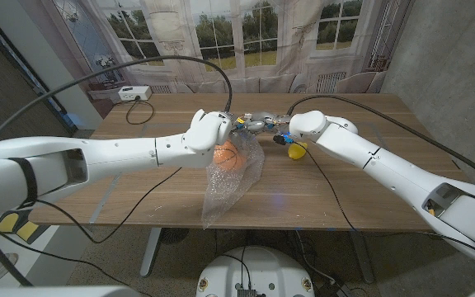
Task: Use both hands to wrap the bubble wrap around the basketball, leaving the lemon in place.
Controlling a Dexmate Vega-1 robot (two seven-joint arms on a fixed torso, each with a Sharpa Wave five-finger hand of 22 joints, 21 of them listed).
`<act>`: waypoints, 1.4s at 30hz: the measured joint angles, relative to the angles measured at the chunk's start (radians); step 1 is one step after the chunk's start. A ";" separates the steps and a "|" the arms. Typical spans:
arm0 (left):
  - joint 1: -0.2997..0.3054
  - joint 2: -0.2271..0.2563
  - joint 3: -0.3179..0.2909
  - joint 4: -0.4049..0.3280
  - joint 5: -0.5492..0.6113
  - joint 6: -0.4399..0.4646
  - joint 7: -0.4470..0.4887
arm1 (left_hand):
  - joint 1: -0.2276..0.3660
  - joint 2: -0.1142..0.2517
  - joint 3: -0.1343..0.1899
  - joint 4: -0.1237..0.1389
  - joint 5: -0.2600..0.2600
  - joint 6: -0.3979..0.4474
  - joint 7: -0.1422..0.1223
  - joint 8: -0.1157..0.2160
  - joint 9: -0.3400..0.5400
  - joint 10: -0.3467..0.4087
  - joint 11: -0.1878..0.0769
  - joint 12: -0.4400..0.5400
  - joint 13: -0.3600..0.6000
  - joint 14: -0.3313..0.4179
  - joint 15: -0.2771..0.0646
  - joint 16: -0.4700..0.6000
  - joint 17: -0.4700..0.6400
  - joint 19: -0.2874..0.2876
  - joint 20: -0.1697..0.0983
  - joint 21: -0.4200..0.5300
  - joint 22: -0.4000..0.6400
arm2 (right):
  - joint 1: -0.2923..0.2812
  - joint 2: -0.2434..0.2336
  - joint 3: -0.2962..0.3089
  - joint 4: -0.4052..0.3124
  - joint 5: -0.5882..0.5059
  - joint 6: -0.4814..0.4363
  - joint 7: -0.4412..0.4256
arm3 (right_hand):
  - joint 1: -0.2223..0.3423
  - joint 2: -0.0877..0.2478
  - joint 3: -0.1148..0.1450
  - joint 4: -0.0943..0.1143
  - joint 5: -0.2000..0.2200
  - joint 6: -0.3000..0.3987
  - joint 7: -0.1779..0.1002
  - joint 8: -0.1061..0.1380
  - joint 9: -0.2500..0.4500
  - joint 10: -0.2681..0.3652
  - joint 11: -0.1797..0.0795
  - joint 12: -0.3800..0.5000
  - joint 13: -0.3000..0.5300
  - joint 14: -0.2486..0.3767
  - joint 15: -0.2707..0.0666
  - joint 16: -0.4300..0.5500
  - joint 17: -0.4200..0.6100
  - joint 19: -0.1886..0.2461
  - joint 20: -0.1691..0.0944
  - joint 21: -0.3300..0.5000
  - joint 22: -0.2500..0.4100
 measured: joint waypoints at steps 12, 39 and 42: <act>0.120 -0.022 -0.129 0.030 0.175 -0.115 -0.094 | 0.000 0.000 0.000 0.000 -0.004 -0.010 -0.011 -0.016 0.003 0.000 0.000 -0.007 0.010 0.007 -0.018 -0.010 0.008 -0.052 0.020 0.014 0.003 | -0.031 0.008 0.039 0.044 0.025 0.078 -0.010 | -0.086 0.004 -0.063 -0.064 -0.001 -0.280 0.045 -0.014 -0.006 -0.403 -0.004 -0.082 -0.021 -0.407 0.093 -0.186 -0.034 -0.371 0.066 -0.148 -0.022; 0.350 -0.108 -0.422 0.064 0.476 -0.334 -0.192 | -0.006 0.006 0.000 0.000 -0.002 -0.034 -0.023 -0.029 0.027 -0.020 -0.038 -0.030 0.019 -0.008 -0.032 -0.041 0.008 -0.147 0.044 0.038 0.001 | -0.101 -0.050 0.190 0.103 0.040 0.410 -0.065 | -0.445 -0.178 -0.311 0.047 -0.009 -0.676 -0.150 -0.011 -0.019 -0.707 -0.023 -0.085 -0.048 -0.787 0.098 -0.209 -0.125 -0.651 0.136 -0.403 -0.027; 0.361 -0.118 -0.440 0.069 0.496 -0.349 -0.194 | -0.006 0.006 0.000 0.000 -0.002 -0.039 -0.027 -0.033 0.027 -0.021 -0.039 -0.032 0.021 -0.008 -0.032 -0.050 0.003 -0.171 0.051 0.039 0.001 | -0.107 -0.053 0.200 0.113 0.040 0.427 -0.071 | -0.446 -0.178 -0.311 0.047 -0.008 -0.676 -0.150 -0.011 -0.019 -0.716 -0.021 -0.085 -0.048 -0.787 0.098 -0.209 -0.129 -0.651 0.136 -0.407 -0.027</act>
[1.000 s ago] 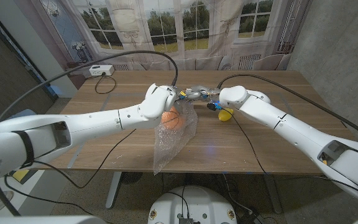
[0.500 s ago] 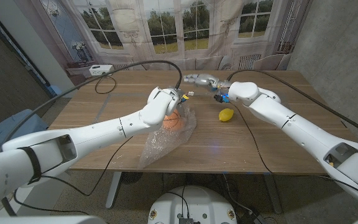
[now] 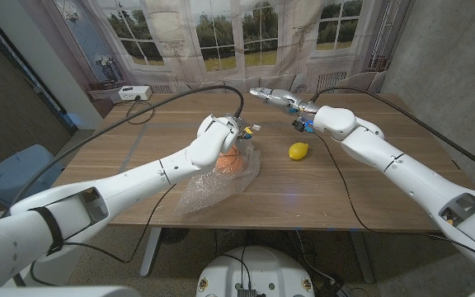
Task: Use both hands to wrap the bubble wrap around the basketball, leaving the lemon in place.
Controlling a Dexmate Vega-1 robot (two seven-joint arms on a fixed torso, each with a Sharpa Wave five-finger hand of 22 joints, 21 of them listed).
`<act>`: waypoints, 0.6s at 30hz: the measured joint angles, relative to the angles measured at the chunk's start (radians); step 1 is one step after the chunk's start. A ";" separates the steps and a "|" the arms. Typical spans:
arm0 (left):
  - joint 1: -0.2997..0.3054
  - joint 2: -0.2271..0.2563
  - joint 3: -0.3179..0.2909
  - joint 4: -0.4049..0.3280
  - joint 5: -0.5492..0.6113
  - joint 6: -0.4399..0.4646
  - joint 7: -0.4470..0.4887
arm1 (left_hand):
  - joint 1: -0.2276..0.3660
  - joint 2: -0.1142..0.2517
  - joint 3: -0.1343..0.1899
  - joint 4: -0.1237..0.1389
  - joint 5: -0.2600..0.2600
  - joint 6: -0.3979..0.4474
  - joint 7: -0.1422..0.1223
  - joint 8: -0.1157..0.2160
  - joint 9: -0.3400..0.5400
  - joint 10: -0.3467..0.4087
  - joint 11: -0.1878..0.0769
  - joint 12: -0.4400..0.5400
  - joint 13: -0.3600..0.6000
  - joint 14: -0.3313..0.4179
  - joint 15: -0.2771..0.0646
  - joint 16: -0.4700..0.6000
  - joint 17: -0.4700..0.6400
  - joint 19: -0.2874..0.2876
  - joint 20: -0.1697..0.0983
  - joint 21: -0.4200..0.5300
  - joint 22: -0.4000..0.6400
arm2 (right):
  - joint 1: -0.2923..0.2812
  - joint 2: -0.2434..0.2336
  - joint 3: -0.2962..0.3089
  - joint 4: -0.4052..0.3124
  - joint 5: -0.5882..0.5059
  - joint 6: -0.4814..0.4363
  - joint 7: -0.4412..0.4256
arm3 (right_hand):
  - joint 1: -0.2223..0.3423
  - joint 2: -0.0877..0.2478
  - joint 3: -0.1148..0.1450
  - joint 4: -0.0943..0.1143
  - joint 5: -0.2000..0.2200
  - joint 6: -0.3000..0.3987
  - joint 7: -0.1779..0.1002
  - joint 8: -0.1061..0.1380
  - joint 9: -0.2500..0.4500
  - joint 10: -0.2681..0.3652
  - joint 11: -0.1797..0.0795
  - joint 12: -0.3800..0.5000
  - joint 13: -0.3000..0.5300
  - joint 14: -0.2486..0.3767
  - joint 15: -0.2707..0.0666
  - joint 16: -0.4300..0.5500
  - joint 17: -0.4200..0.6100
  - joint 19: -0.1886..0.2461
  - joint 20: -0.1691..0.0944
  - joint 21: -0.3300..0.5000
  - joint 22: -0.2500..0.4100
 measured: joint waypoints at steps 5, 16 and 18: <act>0.012 -0.015 -0.024 0.008 0.042 -0.020 -0.009 | -0.013 0.013 0.000 0.000 -0.001 -0.104 -0.036 -0.062 0.001 -0.057 -0.073 -0.068 0.007 -0.062 -0.042 -0.100 -0.029 -0.154 0.049 -0.026 -0.013 | -0.007 0.000 0.012 0.015 0.000 0.026 -0.004 | -0.005 -0.005 0.000 0.000 0.000 0.000 0.000 0.000 0.000 0.000 0.000 0.004 0.000 0.000 0.000 0.000 -0.001 0.000 0.000 0.000 0.000; 0.031 -0.046 -0.069 0.014 0.146 -0.046 -0.035 | 0.005 0.264 0.030 -0.082 -0.009 -0.528 -0.109 -0.196 -0.069 -0.521 0.022 -0.312 -0.100 -0.778 0.130 -0.214 -0.213 -0.529 0.274 -0.261 -0.017 | -0.005 0.009 0.028 0.057 0.004 0.065 -0.005 | -0.011 -0.005 -0.008 0.000 0.000 0.000 0.000 0.000 0.000 0.000 0.000 0.005 -0.005 0.000 0.000 0.005 -0.006 0.000 0.000 0.000 0.000; 0.037 -0.051 -0.085 0.010 0.161 -0.046 -0.032 | -0.031 0.256 0.014 -0.078 -0.009 -0.591 -0.107 -0.196 -0.083 -0.588 0.039 -0.313 -0.112 -0.844 0.156 -0.214 -0.238 -0.564 0.280 -0.296 -0.018 | -0.001 0.011 0.028 0.062 0.006 0.070 -0.003 | -0.011 -0.005 -0.008 0.000 0.000 0.000 0.000 0.000 0.000 0.000 0.000 0.005 -0.005 0.000 0.000 0.005 -0.006 0.000 0.000 0.000 0.000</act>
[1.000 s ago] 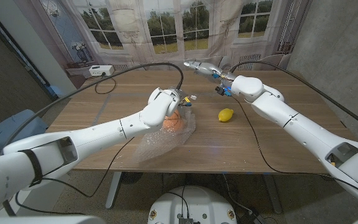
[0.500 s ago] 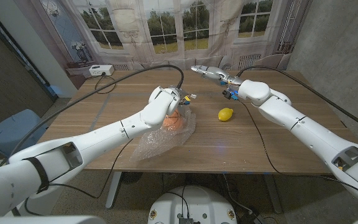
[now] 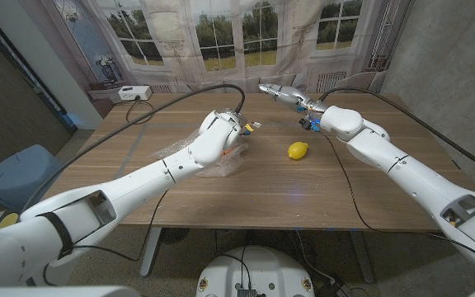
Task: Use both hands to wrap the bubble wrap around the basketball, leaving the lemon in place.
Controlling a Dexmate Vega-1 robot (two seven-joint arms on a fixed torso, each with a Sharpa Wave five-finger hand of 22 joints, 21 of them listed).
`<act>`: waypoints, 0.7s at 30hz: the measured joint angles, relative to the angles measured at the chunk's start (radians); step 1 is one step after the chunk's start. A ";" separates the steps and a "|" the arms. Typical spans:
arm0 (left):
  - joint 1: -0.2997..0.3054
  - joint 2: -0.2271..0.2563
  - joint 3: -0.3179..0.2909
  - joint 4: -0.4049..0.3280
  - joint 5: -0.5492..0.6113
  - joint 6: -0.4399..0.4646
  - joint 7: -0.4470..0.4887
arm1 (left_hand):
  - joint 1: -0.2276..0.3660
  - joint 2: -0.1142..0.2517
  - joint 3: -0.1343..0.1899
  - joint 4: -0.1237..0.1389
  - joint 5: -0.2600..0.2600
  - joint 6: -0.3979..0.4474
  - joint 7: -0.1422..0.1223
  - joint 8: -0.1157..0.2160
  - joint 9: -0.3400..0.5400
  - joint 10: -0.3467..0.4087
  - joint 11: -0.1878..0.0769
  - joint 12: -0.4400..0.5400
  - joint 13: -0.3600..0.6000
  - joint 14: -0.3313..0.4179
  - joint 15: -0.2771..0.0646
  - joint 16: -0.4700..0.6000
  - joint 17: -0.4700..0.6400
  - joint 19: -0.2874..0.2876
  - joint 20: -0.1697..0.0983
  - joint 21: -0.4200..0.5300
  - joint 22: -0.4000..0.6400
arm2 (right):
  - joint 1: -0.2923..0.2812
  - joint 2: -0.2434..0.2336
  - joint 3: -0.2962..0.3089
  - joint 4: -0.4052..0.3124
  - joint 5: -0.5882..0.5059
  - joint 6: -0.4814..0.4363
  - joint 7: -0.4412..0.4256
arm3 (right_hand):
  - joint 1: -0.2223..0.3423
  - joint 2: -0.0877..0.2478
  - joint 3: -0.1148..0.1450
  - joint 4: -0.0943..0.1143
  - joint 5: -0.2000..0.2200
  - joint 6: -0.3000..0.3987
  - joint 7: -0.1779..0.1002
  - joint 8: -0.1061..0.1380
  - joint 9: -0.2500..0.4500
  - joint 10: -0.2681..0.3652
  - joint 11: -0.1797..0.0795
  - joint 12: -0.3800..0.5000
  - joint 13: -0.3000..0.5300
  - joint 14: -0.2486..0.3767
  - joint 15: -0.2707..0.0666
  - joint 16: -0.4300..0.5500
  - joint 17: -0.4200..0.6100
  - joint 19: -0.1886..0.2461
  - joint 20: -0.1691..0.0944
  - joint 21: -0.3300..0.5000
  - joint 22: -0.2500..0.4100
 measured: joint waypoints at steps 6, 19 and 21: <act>0.019 -0.010 -0.033 -0.015 0.029 0.000 0.021 | -0.086 0.000 -0.043 0.015 0.000 -0.195 0.001 0.000 -0.044 -0.186 0.042 0.000 -0.041 -0.183 0.068 0.000 -0.069 -0.118 0.007 -0.114 0.000 | 0.007 0.009 0.002 0.022 0.003 0.016 0.003 | -0.001 0.001 0.000 0.000 0.000 -0.007 0.007 0.000 0.000 0.000 0.000 0.000 0.000 0.000 0.000 0.000 -0.005 0.000 0.000 -0.004 0.000; 0.094 -0.025 -0.153 -0.095 0.007 0.046 0.148 | -0.163 -0.005 -0.073 0.037 0.000 -0.245 0.006 0.012 -0.065 -0.242 0.057 0.013 -0.069 -0.242 0.095 0.012 -0.110 -0.156 0.007 -0.181 0.000 | 0.018 0.023 0.007 0.054 0.002 0.045 0.001 | -0.001 0.001 0.000 0.000 0.008 -0.007 0.007 0.004 0.000 0.000 0.000 0.007 0.000 0.000 0.000 0.007 -0.009 0.000 0.000 -0.004 0.000; 0.105 -0.026 -0.167 -0.106 -0.007 0.052 0.168 | -0.163 -0.005 -0.073 0.037 0.000 -0.238 0.002 0.016 -0.065 -0.240 0.059 0.013 -0.073 -0.242 0.095 0.012 -0.113 -0.156 0.007 -0.185 0.000 | 0.018 0.024 0.008 0.054 0.002 0.047 -0.002 | -0.001 0.001 0.000 0.000 0.008 -0.007 0.007 0.004 0.000 0.000 0.000 0.007 0.000 0.000 0.000 0.007 -0.009 0.000 0.000 -0.004 0.000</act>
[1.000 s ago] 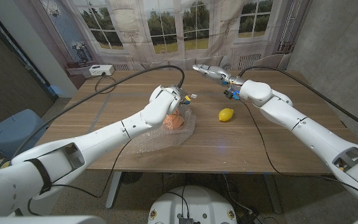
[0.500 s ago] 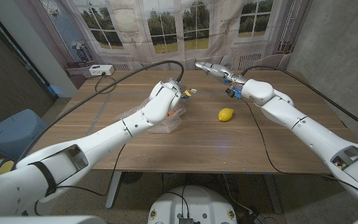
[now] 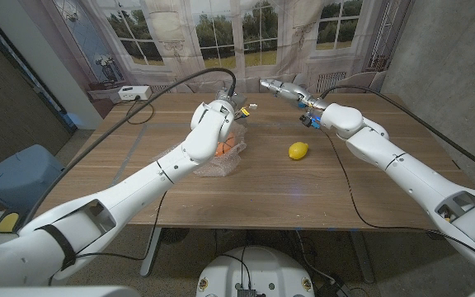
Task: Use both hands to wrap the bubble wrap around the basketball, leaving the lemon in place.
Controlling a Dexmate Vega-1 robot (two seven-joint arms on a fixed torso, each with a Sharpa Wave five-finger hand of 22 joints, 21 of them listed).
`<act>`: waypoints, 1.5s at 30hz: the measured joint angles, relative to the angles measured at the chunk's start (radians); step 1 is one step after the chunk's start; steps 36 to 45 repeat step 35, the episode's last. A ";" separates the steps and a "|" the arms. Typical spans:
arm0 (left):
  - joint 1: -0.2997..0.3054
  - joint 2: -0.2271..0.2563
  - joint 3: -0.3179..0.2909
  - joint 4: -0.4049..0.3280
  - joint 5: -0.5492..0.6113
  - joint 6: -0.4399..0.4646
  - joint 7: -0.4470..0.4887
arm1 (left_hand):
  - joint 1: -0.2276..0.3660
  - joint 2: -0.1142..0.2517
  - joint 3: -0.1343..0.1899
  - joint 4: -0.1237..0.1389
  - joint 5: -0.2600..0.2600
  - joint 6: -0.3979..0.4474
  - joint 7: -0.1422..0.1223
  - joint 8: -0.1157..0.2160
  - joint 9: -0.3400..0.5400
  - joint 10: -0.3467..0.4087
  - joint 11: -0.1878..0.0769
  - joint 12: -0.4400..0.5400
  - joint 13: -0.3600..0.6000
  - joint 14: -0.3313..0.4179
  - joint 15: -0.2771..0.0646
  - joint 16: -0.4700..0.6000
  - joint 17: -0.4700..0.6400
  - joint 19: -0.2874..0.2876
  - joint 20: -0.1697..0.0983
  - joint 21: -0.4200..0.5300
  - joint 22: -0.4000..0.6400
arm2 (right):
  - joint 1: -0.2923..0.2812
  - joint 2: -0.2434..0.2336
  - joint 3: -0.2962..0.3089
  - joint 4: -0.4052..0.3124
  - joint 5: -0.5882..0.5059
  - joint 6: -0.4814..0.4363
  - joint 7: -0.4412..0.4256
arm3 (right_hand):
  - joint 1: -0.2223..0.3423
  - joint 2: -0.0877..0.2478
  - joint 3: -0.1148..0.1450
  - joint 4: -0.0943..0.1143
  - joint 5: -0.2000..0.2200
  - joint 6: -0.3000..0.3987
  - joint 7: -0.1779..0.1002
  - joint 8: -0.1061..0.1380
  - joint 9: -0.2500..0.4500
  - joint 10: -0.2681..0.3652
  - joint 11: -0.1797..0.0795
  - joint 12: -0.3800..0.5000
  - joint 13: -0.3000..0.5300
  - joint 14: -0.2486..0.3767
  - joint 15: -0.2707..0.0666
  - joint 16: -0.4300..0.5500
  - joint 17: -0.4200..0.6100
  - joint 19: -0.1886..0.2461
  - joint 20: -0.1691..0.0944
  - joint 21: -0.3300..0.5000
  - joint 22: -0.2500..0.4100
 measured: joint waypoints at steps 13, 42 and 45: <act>0.151 0.001 -0.191 -0.125 -0.293 0.041 0.345 | -0.061 0.015 -0.017 0.017 0.000 -0.105 -0.020 -0.023 -0.012 -0.064 0.009 -0.005 -0.034 -0.027 0.020 0.000 -0.023 -0.006 0.002 -0.043 0.000 | -0.026 0.008 0.020 -0.002 -0.006 0.030 -0.054 | 0.000 0.000 -0.005 -0.005 0.000 0.009 -0.009 0.007 0.000 0.011 0.003 0.004 -0.005 -0.003 -0.026 0.004 -0.019 0.000 -0.008 0.004 0.000; 0.398 0.099 -0.502 -0.142 -1.031 -0.264 0.791 | -0.206 0.050 -0.059 0.076 0.000 -0.185 -0.057 -0.014 -0.023 -0.163 0.009 -0.013 -0.115 -0.147 0.064 -0.005 -0.037 -0.092 -0.001 -0.146 0.003 | -0.095 0.062 0.110 0.058 0.011 0.148 -0.248 | -0.012 -0.011 -0.025 -0.022 0.015 0.122 -0.018 0.029 -0.005 0.072 -0.015 0.023 -0.009 -0.001 -0.096 -0.004 -0.074 0.002 -0.045 -0.044 0.000; 0.398 0.099 -0.502 -0.142 -1.031 -0.264 0.791 | -0.206 0.050 -0.059 0.076 0.000 -0.185 -0.057 -0.014 -0.023 -0.163 0.009 -0.013 -0.115 -0.147 0.064 -0.005 -0.037 -0.092 -0.001 -0.146 0.003 | -0.095 0.062 0.110 0.058 0.011 0.148 -0.248 | -0.012 -0.011 -0.025 -0.022 0.015 0.122 -0.018 0.029 -0.005 0.072 -0.015 0.023 -0.009 -0.001 -0.096 -0.004 -0.074 0.002 -0.045 -0.044 0.000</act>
